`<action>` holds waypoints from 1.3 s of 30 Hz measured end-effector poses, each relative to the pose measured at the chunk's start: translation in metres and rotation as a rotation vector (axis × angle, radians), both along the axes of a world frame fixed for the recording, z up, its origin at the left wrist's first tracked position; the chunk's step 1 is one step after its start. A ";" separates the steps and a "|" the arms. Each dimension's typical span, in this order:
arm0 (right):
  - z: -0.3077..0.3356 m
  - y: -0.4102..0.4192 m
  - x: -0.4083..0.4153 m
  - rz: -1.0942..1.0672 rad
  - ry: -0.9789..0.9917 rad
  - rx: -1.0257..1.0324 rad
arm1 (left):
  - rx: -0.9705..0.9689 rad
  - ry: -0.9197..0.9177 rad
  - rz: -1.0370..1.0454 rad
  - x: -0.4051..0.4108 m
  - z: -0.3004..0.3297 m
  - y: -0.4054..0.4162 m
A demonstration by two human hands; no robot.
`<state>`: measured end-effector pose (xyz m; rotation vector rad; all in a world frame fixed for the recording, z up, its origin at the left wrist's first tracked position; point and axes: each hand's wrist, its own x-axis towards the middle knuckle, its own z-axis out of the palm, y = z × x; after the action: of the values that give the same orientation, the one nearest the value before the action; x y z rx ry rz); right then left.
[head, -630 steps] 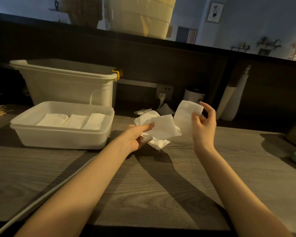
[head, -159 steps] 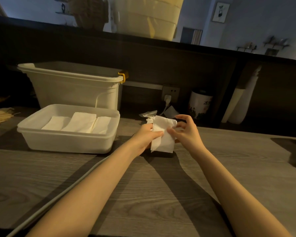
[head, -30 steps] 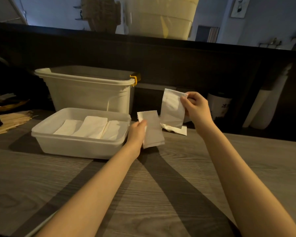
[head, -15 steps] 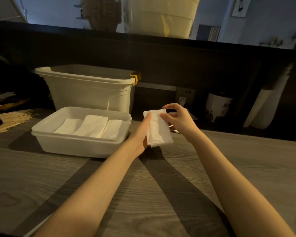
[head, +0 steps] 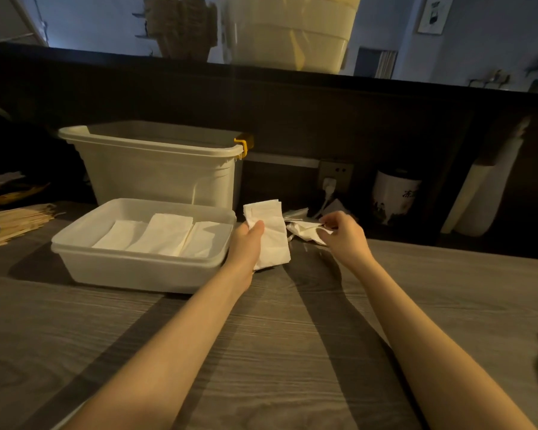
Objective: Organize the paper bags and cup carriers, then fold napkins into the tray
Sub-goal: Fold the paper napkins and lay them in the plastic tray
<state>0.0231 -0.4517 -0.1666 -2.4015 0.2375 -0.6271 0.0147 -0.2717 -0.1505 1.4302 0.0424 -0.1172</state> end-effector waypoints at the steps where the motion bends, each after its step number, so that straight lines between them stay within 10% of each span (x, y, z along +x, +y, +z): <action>1: -0.003 0.000 0.003 0.003 0.030 -0.042 | -0.003 0.000 0.003 0.001 0.000 0.000; 10: -0.003 0.005 0.033 0.048 0.166 -0.390 | 0.029 -0.002 0.009 0.000 -0.001 -0.001; 39: 0.026 0.006 -0.003 -0.062 0.044 -0.267 | 0.103 -0.009 -0.012 0.000 -0.001 0.000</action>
<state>0.0205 -0.4455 -0.1402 -2.6751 0.2620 -0.6713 0.0144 -0.2720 -0.1512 1.5343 0.0326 -0.1194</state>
